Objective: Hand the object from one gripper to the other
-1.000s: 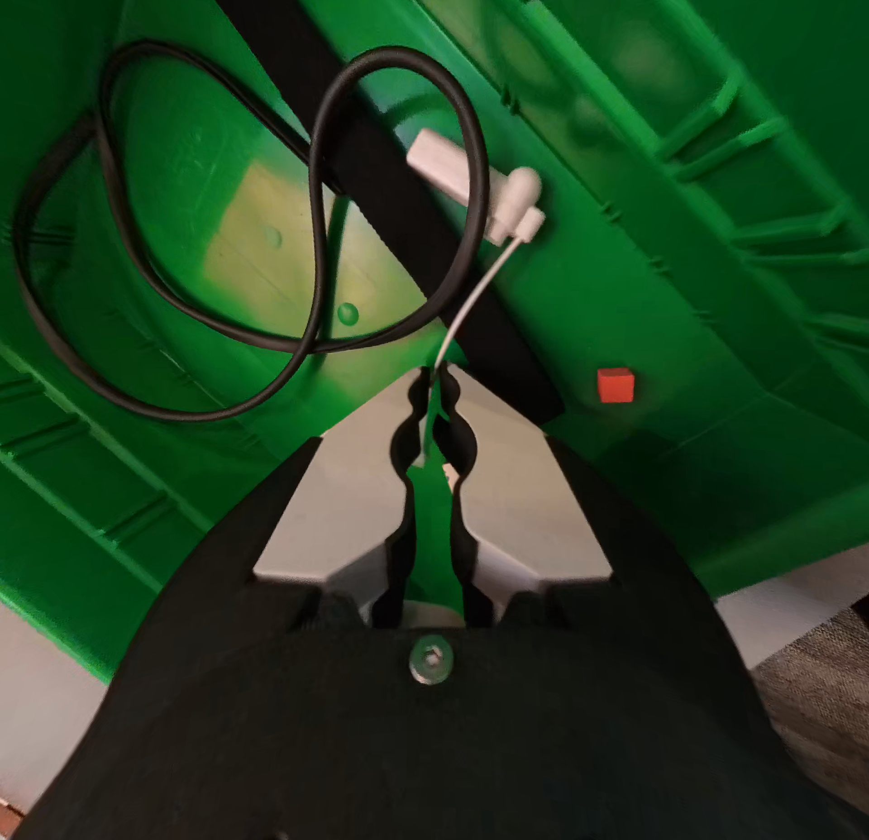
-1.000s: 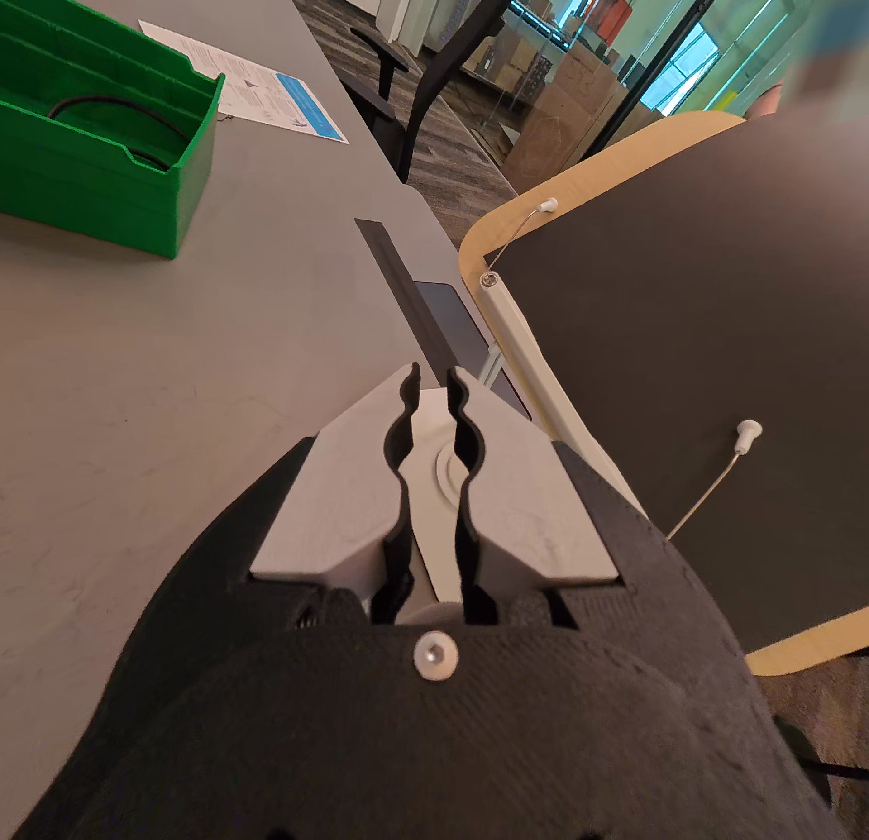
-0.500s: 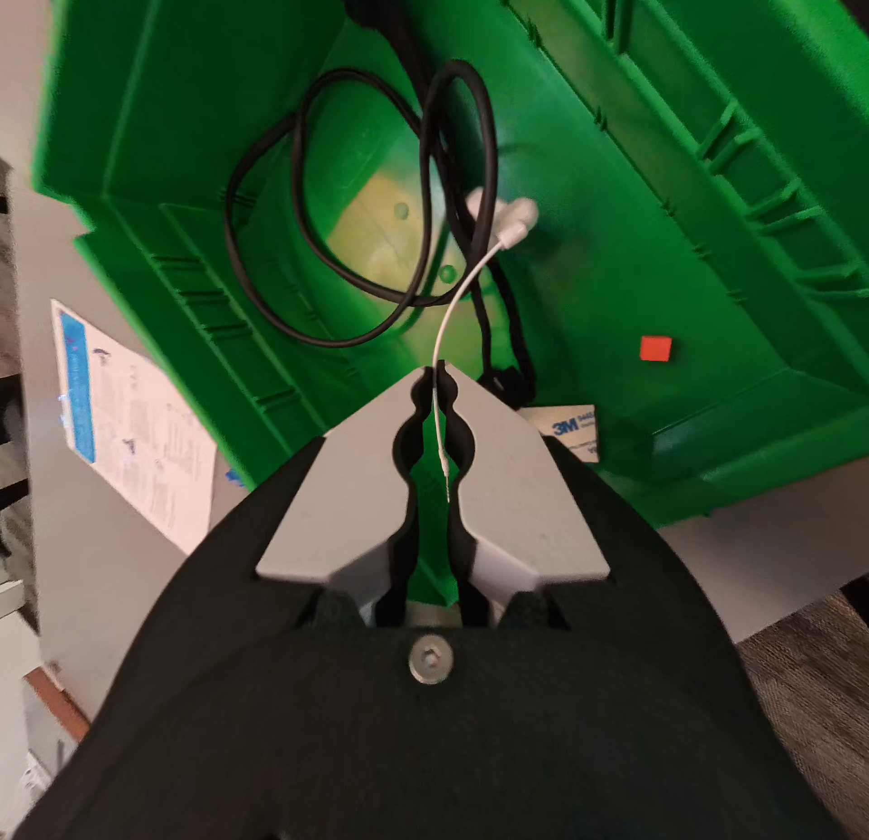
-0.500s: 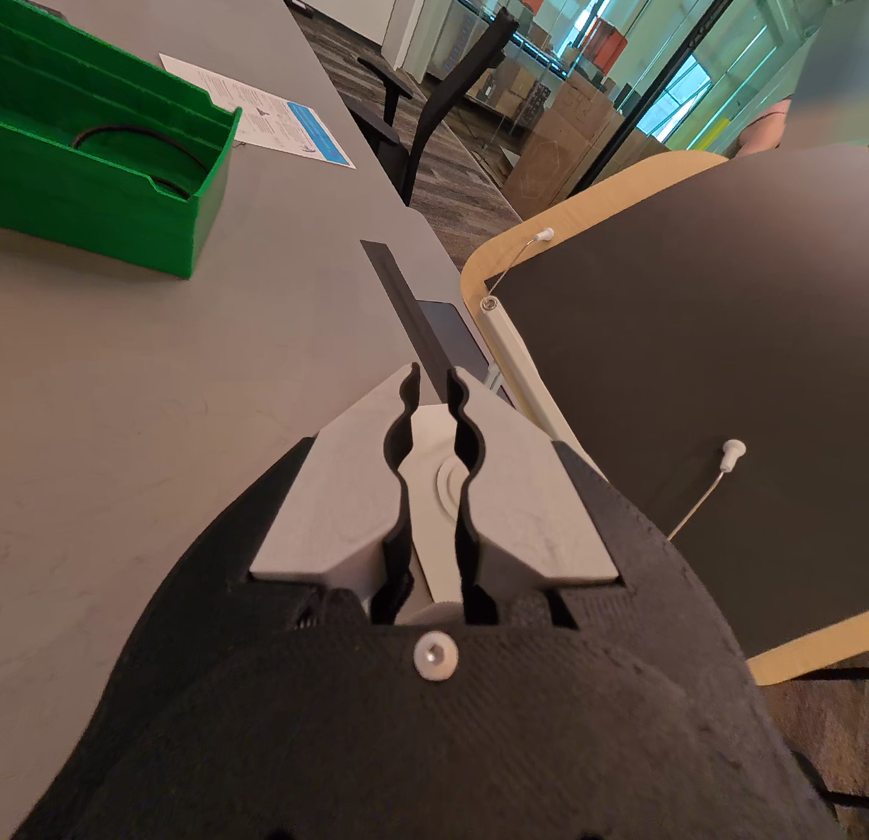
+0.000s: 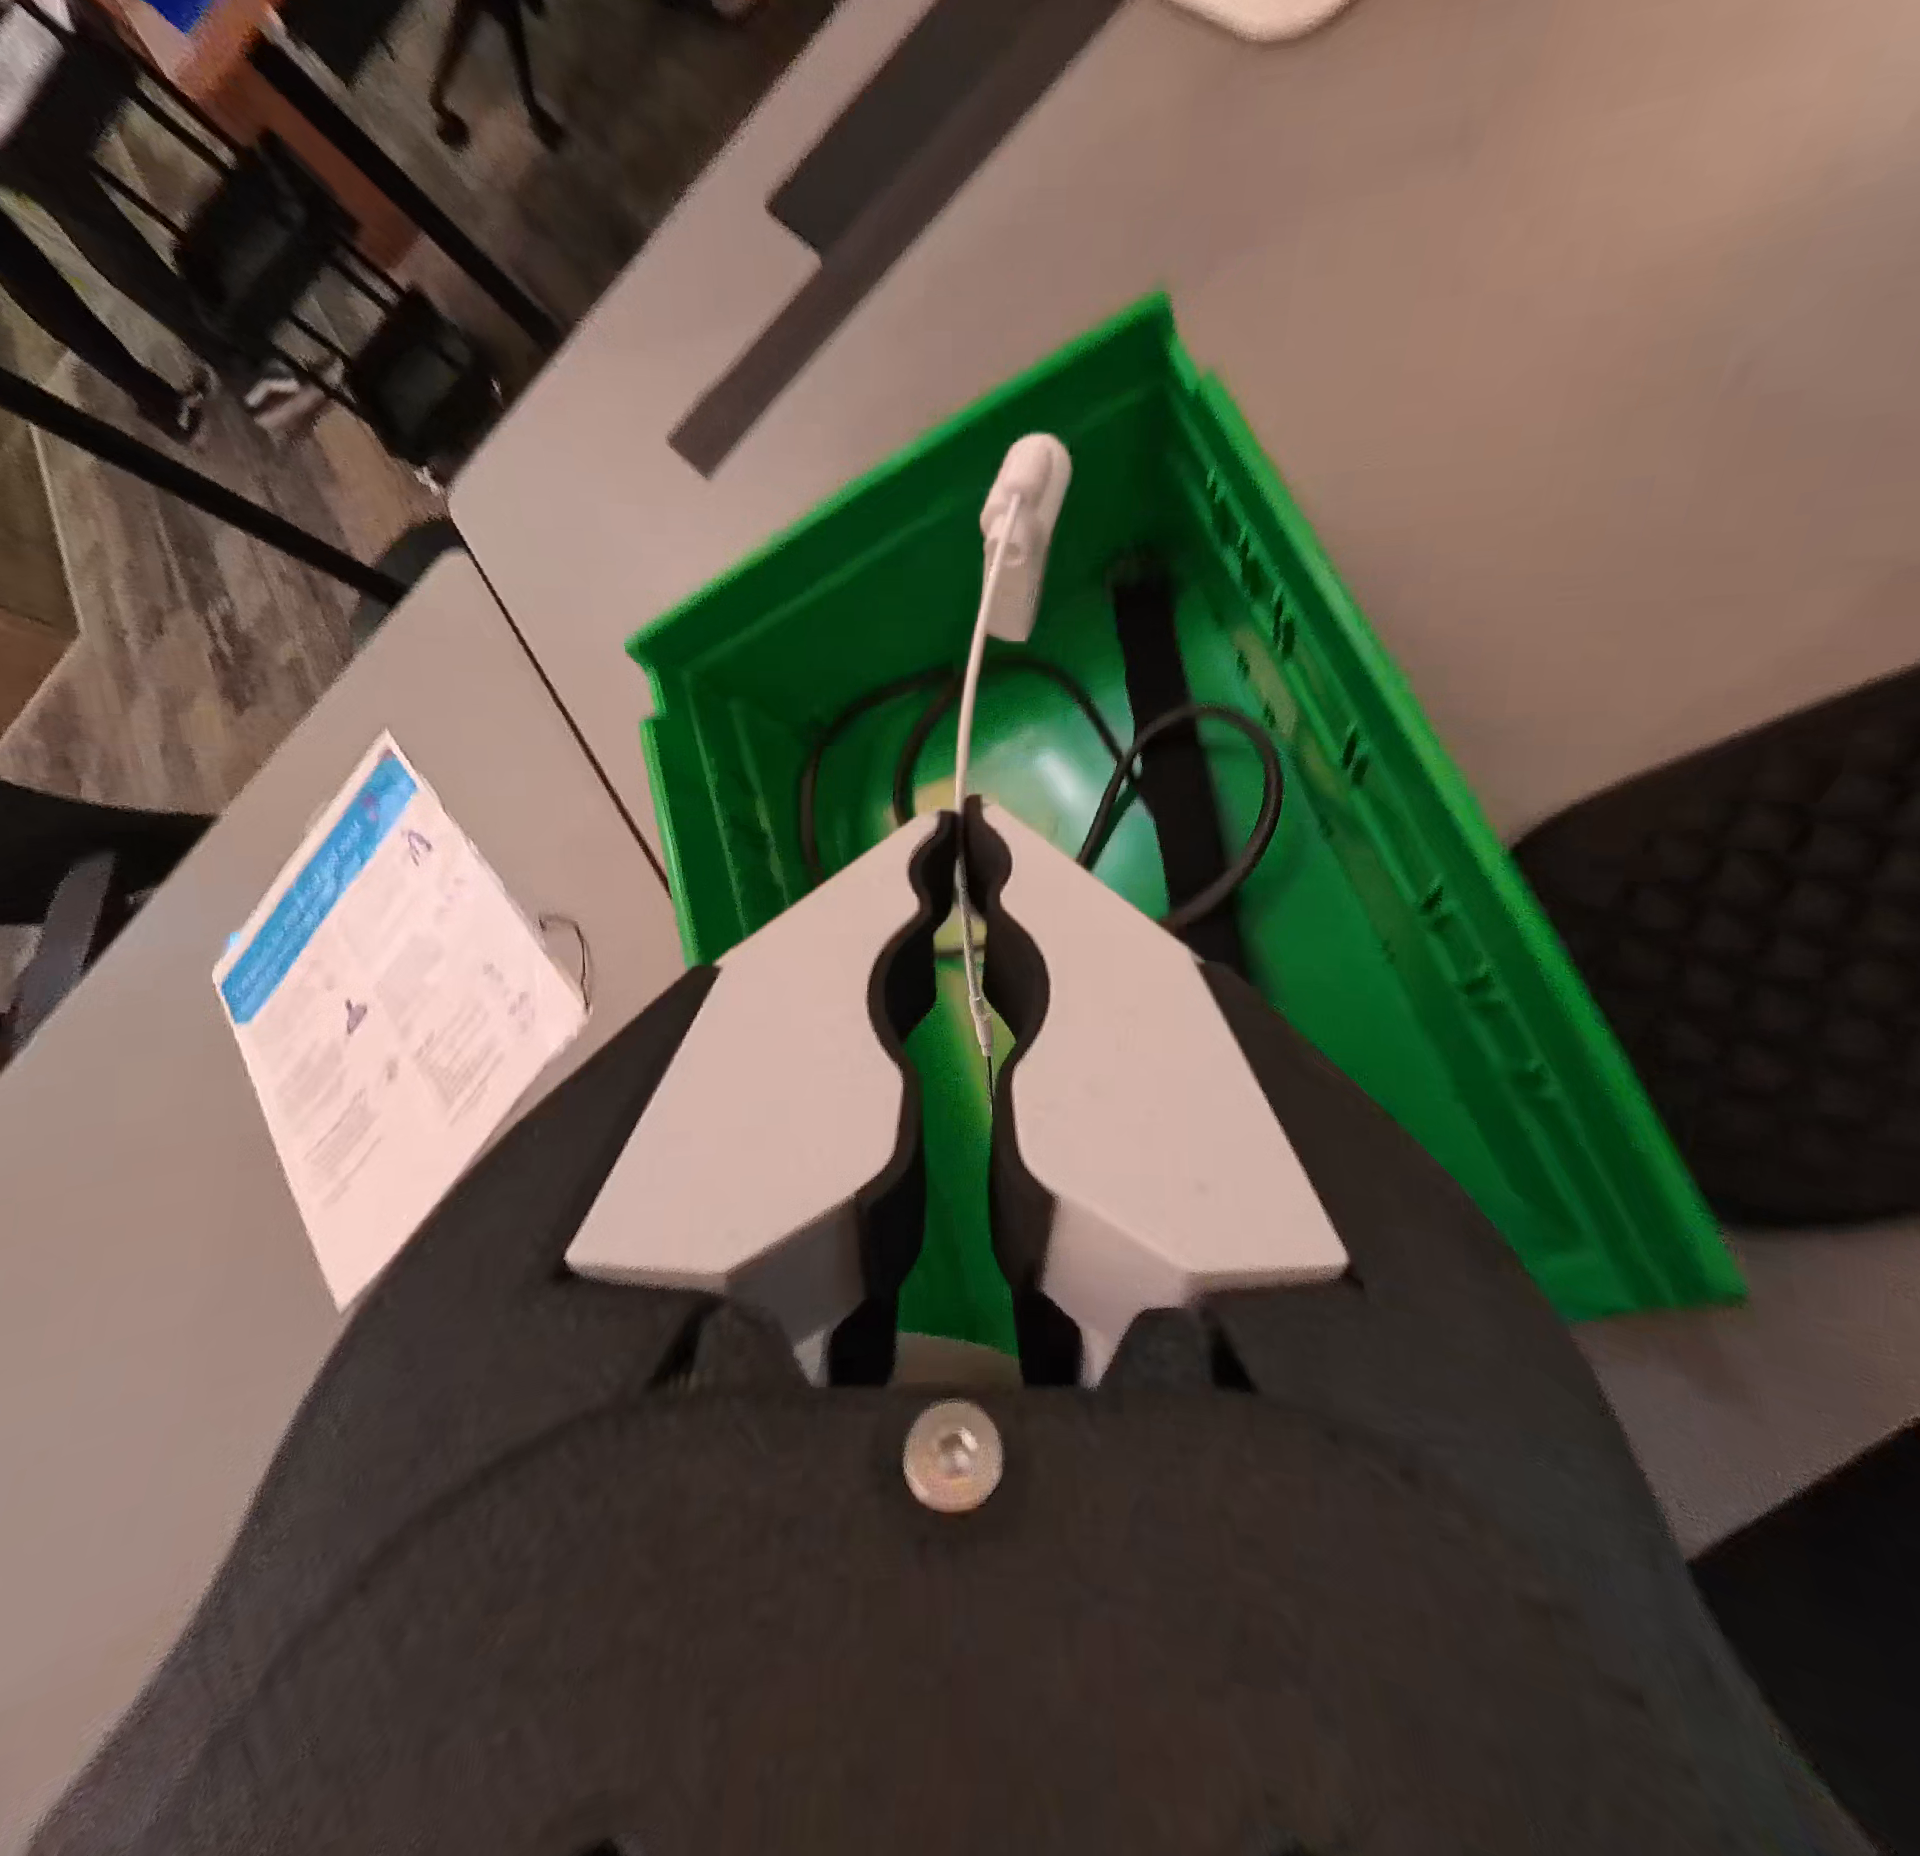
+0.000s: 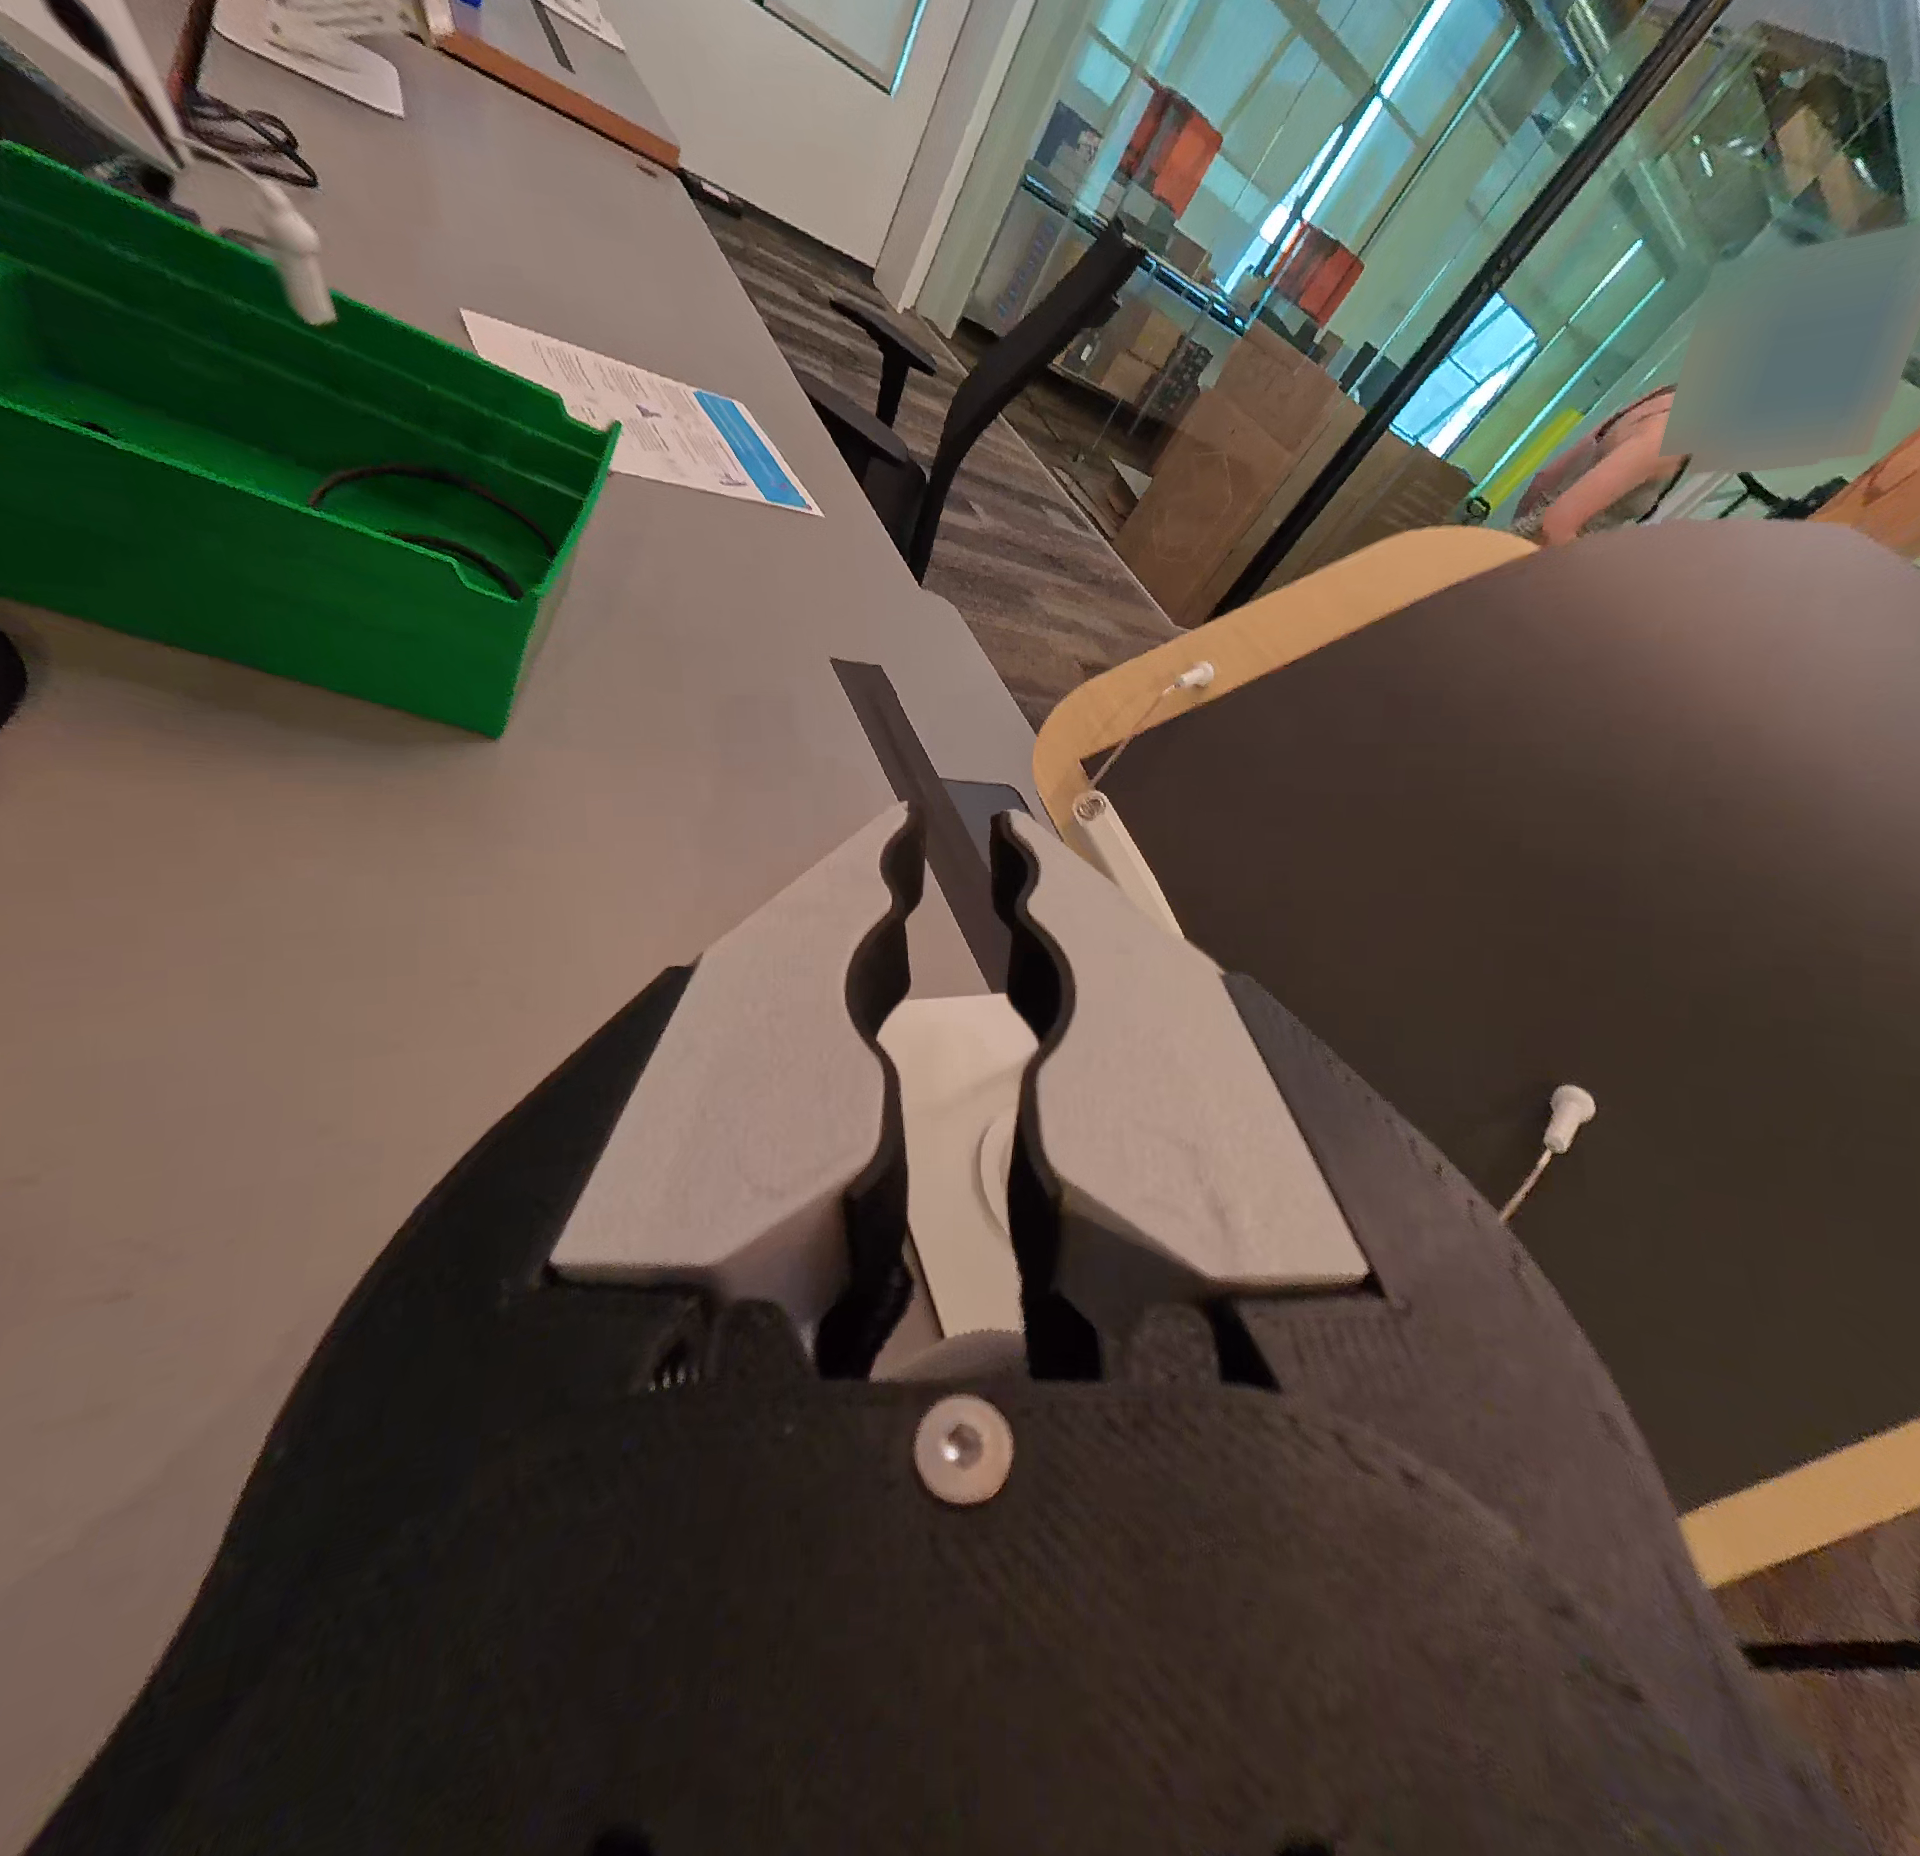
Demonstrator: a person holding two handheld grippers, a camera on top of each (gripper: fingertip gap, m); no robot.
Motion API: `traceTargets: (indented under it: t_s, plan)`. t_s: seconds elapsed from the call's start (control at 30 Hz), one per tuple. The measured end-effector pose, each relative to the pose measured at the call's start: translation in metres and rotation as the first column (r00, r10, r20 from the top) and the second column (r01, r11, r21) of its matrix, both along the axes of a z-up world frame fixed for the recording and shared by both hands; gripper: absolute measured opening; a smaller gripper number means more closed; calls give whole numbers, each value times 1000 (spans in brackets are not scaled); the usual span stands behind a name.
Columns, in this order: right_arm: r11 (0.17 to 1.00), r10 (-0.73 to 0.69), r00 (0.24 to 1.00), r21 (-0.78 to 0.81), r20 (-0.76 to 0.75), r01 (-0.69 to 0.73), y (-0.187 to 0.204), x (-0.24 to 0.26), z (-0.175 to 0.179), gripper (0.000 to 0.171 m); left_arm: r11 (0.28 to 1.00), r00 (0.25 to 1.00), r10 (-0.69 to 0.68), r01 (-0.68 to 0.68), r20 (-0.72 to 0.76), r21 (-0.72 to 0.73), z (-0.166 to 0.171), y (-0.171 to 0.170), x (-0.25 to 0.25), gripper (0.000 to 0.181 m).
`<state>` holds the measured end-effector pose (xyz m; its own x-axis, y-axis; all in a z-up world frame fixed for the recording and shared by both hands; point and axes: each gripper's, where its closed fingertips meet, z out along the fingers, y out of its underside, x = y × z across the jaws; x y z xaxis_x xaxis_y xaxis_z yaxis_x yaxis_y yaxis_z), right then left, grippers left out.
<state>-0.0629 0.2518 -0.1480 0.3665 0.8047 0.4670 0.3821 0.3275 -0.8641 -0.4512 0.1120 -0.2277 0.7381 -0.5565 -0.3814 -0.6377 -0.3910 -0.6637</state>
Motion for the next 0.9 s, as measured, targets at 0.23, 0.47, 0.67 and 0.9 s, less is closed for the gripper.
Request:
traceTargets:
  t_s: [0.23,0.47,0.67,0.9]
  plan:
    - [988,154,984,-18,-87,-157,-37,-24,18,19,983,984,-133,116,120,141,50,29,101,0]
    - [944,308,934,-62,-180,-323,-74,-37,35,30,917,949,-316,310,-17,250,80,55,232,0]
    - [959,271,950,-44,-157,-281,-68,-15,44,33,842,882,-443,471,-161,264,83,90,316,0]
    - [985,169,985,-29,-27,-170,-51,29,38,26,770,796,-507,591,-329,243,74,118,380,0]
